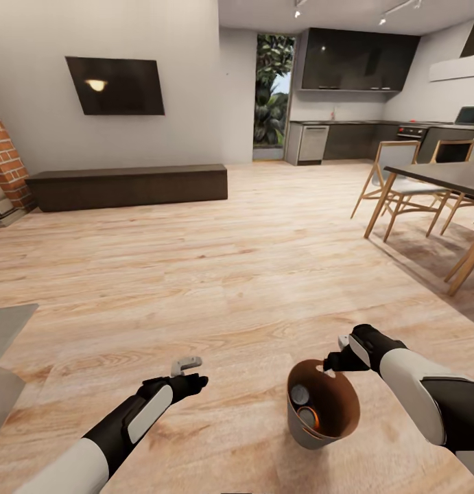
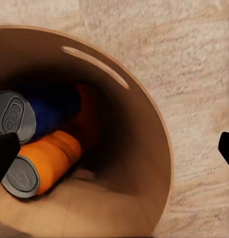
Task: Put the three can of soda from the living room inside the tash can in the kitchen.
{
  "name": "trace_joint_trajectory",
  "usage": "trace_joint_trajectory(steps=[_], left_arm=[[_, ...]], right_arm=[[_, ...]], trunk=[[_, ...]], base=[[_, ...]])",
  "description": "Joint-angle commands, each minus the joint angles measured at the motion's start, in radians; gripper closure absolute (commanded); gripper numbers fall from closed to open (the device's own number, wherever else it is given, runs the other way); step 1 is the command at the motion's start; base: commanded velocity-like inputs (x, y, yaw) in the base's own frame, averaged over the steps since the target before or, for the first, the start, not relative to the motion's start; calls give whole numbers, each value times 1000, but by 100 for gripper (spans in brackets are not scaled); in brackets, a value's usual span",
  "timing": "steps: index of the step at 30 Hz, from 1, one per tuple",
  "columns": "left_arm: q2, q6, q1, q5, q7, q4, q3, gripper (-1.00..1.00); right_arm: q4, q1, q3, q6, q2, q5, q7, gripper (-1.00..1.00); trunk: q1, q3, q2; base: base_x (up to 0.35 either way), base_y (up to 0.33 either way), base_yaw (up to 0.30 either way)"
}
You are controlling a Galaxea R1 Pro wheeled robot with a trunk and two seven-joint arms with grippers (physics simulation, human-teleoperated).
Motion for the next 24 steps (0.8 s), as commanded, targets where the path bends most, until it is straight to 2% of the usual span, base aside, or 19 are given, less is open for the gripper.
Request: trace_joint_trajectory(steps=[1,8,24], left_arm=[[0,0,0,0,0,0,0,-100],[-2,-1,-1,0,1,2,0,-100],[-6,-2,-1,1,1,4,0,-100]], right_arm=[[0,0,0,0,0,0,0,-100],[0,0,-2,-1,-4,1,-2,-100],[-1,0,-3,-2,-4,1,-7,-100]], trunk=[[0,4,0],[-4,31,2],[-65,81,114]], base=[[0,0,0],[0,0,0],[0,0,0]])
